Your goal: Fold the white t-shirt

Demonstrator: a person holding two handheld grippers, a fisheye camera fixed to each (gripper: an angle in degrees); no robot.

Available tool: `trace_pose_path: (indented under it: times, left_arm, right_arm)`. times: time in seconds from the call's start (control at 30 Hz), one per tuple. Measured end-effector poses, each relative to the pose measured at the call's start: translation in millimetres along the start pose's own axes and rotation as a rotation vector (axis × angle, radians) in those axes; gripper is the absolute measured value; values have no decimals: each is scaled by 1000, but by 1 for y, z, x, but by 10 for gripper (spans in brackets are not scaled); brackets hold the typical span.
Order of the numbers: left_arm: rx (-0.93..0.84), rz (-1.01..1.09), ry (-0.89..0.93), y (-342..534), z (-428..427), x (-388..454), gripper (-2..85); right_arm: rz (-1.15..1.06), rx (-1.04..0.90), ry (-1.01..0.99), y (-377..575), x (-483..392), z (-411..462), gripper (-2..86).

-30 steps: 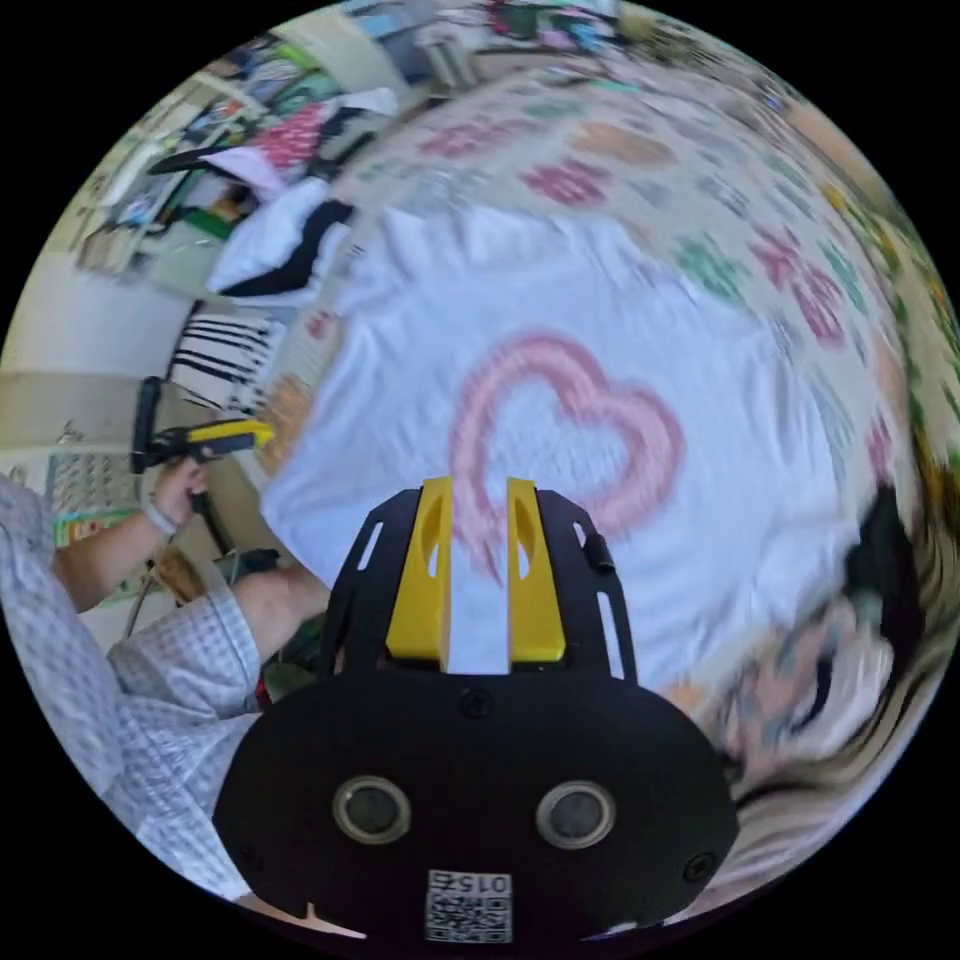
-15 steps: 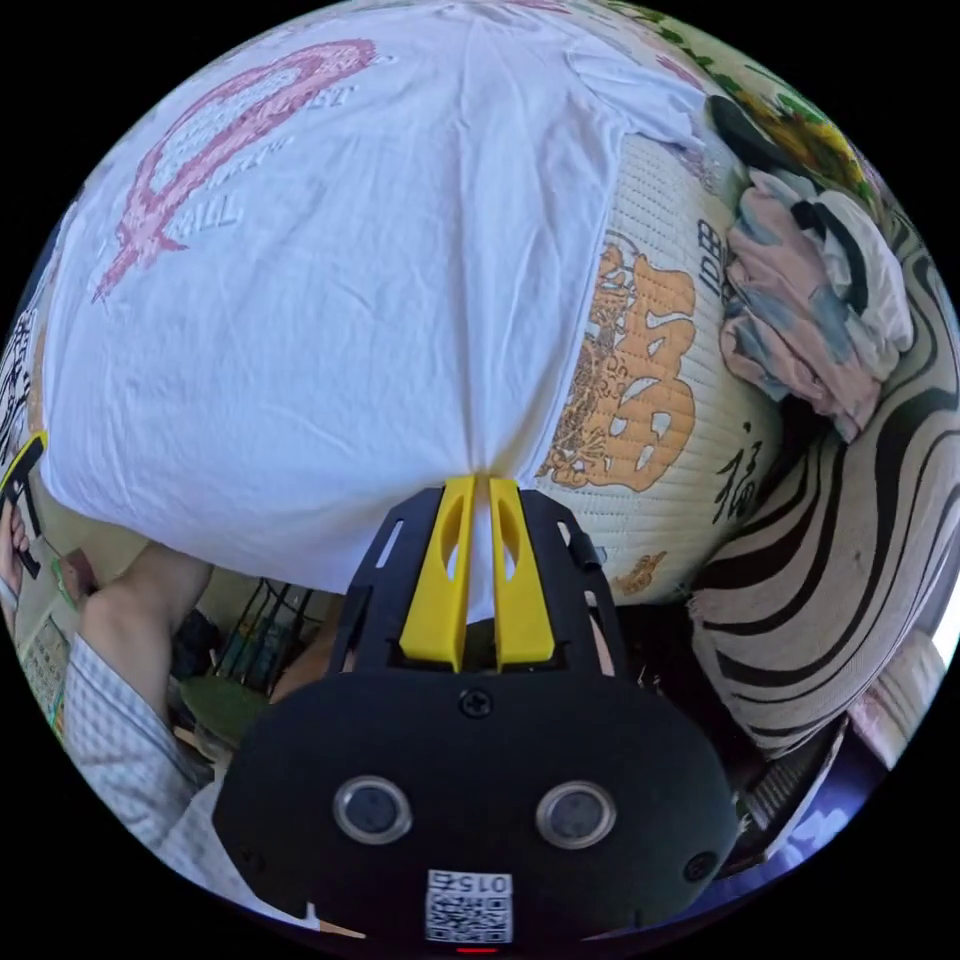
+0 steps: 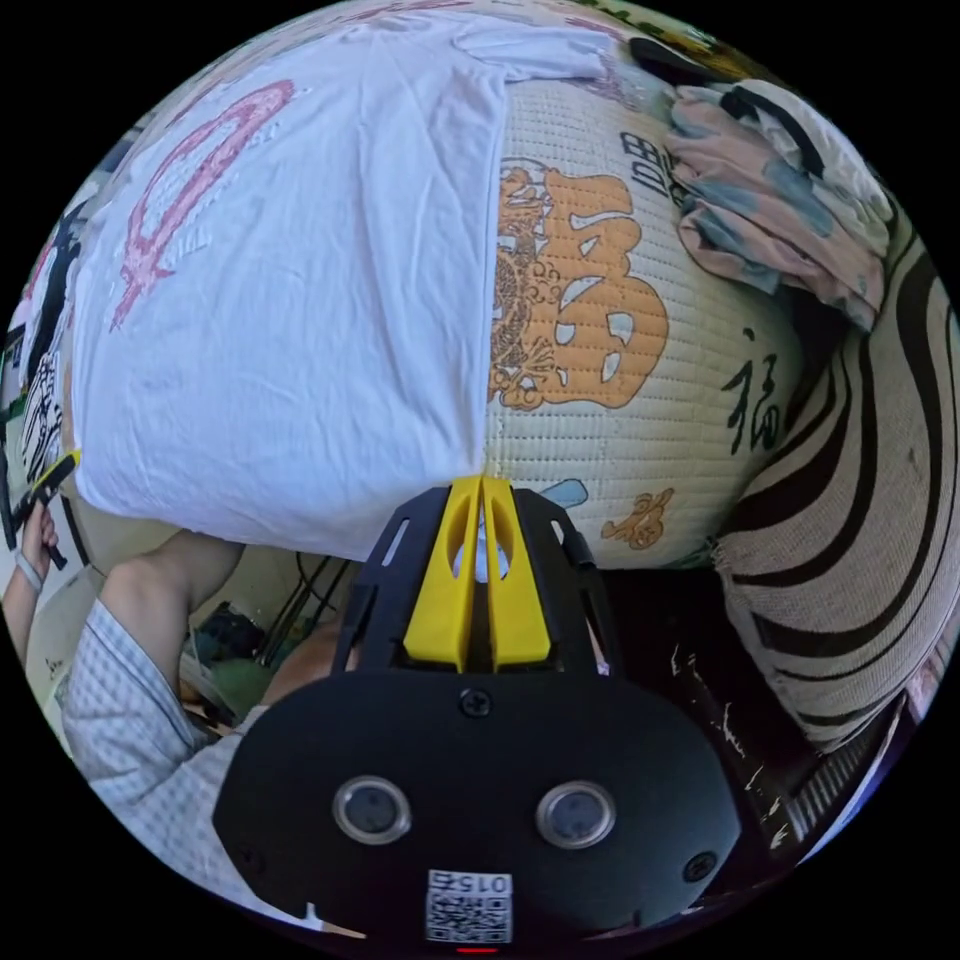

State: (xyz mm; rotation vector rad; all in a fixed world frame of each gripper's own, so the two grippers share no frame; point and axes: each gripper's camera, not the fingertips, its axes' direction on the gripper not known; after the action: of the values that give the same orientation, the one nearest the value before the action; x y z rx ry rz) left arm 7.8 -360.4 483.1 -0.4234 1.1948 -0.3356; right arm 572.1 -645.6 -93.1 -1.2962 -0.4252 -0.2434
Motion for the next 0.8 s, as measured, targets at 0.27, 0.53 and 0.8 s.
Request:
trace_pose_path:
  times: [0.27, 0.53, 0.8]
  left_arm:
    - [-67, 68, 74, -29, 36, 13, 1]
    - [-96, 62, 203, -32, 73, -9, 6]
    - [-70, 64, 228, -39, 69, 3, 23]
  right_arm:
    - [163, -9, -168, 15, 58, 22, -5]
    - [158, -104, -44, 14, 85, 49, -9]
    - [210, -54, -66, 31, 131, 63, 1]
